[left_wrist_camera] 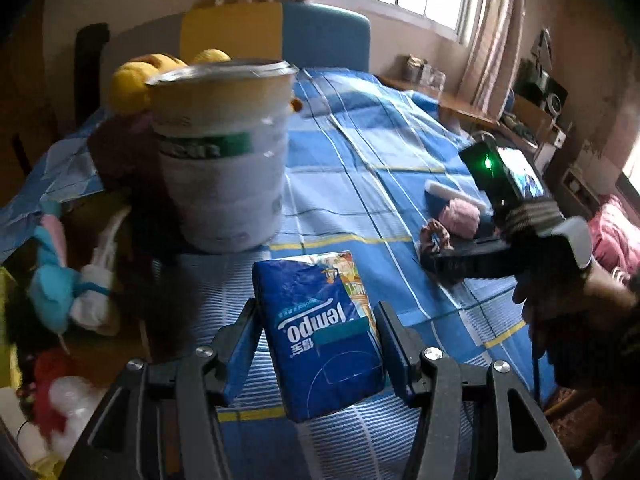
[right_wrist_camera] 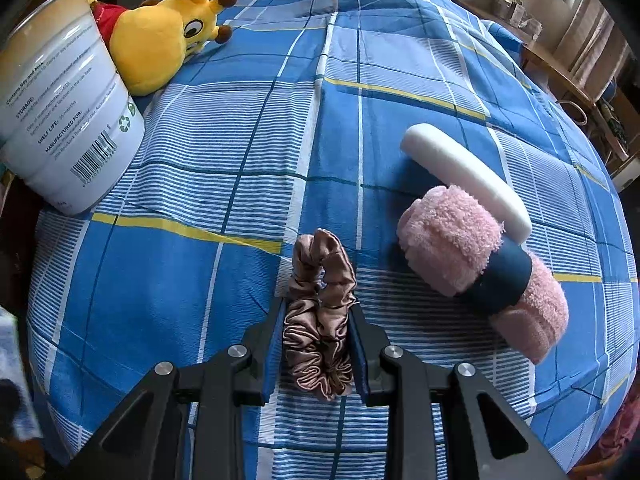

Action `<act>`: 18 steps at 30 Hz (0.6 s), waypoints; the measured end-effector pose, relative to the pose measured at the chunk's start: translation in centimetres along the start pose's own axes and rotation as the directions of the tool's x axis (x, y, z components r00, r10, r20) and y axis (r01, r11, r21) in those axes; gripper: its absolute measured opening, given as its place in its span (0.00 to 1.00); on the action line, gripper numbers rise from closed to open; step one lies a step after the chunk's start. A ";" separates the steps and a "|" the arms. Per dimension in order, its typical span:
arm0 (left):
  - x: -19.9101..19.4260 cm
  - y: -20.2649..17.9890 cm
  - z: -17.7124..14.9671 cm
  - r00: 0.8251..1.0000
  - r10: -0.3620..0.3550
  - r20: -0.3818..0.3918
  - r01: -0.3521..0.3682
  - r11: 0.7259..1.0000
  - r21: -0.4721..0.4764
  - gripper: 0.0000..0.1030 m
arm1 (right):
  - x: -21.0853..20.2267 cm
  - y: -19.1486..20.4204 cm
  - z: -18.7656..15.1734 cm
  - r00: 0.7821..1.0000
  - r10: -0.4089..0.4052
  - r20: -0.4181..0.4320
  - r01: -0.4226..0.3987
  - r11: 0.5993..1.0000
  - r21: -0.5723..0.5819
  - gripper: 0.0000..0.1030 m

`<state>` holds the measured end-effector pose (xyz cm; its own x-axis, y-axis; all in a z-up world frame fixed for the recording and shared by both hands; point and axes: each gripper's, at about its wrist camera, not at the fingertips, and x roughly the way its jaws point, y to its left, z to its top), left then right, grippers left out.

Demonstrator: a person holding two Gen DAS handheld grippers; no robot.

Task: Organize soft objects
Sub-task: 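Carry the tissue pack with the left tool and release it into the gold tray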

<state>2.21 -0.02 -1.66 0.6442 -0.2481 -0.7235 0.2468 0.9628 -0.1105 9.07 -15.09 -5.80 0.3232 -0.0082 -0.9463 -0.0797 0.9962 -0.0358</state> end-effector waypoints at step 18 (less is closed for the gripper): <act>-3.9 6.0 -0.6 0.993 0.110 0.048 -0.102 0.985 -0.139 0.56 | 0.3 0.6 -0.2 1.000 -0.025 0.010 0.025 0.999 -0.032 0.28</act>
<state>0.78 6.74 0.08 0.7011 -0.1458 -0.6980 0.0765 0.9886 -0.1296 8.92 -14.55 -6.12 0.3346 -0.0322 -0.9418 -0.1015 0.9924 -0.0699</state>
